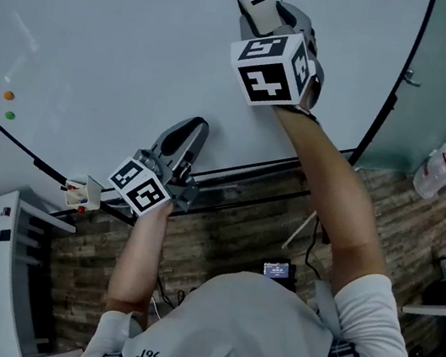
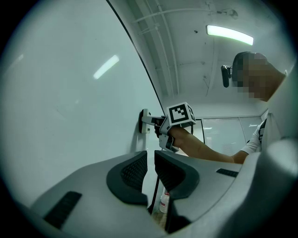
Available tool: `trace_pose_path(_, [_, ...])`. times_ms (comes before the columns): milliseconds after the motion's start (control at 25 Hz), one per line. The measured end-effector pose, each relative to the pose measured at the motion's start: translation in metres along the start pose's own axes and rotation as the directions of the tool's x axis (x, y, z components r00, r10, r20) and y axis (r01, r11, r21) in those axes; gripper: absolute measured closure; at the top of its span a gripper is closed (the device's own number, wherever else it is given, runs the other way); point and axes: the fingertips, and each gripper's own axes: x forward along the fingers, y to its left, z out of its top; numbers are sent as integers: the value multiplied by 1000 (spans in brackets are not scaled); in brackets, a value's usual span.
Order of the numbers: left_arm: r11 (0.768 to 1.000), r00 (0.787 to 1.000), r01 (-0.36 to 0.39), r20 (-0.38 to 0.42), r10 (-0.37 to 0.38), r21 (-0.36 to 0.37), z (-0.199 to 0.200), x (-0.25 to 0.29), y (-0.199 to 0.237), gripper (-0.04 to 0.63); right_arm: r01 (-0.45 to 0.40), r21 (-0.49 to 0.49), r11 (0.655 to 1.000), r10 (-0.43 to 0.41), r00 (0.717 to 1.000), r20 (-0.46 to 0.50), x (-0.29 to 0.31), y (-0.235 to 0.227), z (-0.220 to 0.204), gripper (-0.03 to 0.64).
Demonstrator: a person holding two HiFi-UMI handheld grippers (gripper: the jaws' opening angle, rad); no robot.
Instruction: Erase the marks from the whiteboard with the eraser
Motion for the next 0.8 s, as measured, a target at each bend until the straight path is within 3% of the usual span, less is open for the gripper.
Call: trace_pose_path(800, [1000, 1000, 6, -21, -7, -6, -9, 10, -6, 554, 82, -8, 997, -82, 996, -46, -5, -68, -35, 367])
